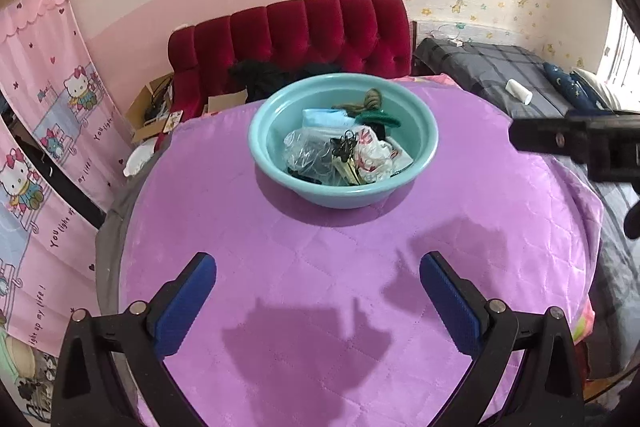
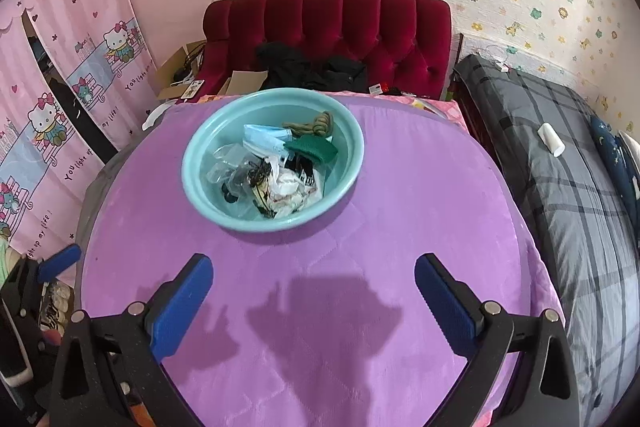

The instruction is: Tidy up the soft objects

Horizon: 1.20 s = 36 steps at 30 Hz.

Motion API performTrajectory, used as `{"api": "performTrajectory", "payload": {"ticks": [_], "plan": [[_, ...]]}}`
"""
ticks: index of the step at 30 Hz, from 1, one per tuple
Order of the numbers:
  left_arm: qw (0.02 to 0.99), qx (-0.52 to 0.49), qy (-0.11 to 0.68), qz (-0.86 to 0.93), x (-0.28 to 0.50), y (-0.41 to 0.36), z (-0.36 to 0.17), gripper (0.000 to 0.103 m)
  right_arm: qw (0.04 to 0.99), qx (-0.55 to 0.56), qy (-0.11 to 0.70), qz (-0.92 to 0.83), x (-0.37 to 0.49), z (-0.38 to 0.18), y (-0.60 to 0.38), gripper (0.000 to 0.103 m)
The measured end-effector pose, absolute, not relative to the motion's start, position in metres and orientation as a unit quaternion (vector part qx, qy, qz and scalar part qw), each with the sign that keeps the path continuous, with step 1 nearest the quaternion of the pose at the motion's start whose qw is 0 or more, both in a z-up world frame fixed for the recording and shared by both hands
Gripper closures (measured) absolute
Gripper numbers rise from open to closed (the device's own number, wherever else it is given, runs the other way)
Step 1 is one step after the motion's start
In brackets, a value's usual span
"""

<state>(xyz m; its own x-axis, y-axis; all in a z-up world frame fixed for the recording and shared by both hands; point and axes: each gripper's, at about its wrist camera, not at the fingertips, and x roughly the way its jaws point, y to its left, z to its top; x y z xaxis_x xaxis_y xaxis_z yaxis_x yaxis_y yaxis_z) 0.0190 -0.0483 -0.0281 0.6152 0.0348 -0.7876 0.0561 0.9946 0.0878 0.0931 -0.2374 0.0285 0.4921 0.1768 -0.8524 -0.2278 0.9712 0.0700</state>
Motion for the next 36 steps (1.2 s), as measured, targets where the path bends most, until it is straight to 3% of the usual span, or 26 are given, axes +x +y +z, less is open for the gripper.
{"api": "performTrajectory", "payload": {"ticks": [36], "plan": [[0.899, 0.065, 0.433, -0.009, -0.005, -0.069, 0.003, 0.000, 0.866, -0.027, 0.490, 0.093, 0.036, 0.040, -0.262, 0.000]]}}
